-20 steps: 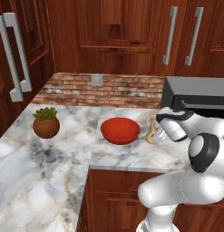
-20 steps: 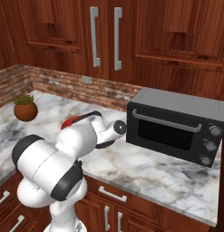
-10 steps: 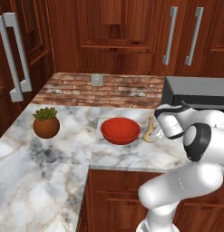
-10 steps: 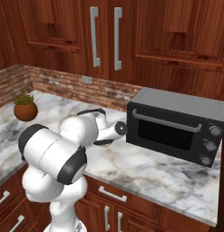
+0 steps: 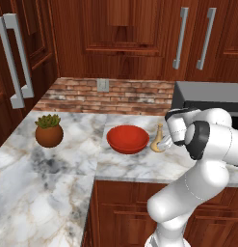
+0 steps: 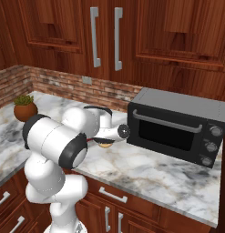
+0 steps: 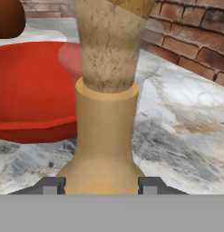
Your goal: Retrieve the bottle and the shaker from the cabinet and place them next to the mixing bowl on the counter. Then add garlic from the fridge to the mixing bowl.
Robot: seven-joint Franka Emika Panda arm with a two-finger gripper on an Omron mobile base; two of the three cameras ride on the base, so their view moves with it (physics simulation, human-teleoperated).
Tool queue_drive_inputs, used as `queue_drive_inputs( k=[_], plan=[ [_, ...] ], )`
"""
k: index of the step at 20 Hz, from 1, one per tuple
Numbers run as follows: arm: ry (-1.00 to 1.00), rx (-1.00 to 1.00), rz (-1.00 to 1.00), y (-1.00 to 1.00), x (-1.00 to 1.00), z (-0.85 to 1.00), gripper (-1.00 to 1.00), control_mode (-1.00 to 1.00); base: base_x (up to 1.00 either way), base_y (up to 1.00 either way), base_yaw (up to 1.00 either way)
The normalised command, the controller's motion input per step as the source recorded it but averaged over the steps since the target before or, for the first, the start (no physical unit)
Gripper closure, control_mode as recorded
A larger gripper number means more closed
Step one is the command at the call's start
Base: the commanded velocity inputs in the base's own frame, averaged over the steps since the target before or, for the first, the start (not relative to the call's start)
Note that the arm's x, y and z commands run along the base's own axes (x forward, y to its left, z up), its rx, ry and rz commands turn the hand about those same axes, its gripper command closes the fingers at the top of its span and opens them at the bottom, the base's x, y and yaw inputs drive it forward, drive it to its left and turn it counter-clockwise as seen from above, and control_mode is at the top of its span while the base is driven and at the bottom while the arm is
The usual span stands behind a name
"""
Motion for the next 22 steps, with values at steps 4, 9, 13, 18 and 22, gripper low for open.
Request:
queue_drive_inputs(
  k=[4, 9, 13, 18, 22],
  plan=[
    [-0.01, 0.0, 0.0, 0.0, 0.01, -0.29, 1.0, -1.0, 0.0, 0.0, 0.0],
    [0.0, 0.0, 0.0, 0.0, 0.0, -0.06, 1.0, -1.0, 0.0, 0.0, 0.0],
    [0.0, 0.0, 0.0, 0.0, 0.0, 0.0, -1.0, -1.0, 0.0, 0.0, 0.0],
    [0.0, 0.0, 0.0, 0.0, 0.0, 0.0, -1.0, -1.0, 0.0, 0.0, 0.0],
    [0.0, 0.0, 0.0, 0.0, -0.08, 0.12, -1.0, -1.0, 0.0, 0.0, 0.0]
  ],
)
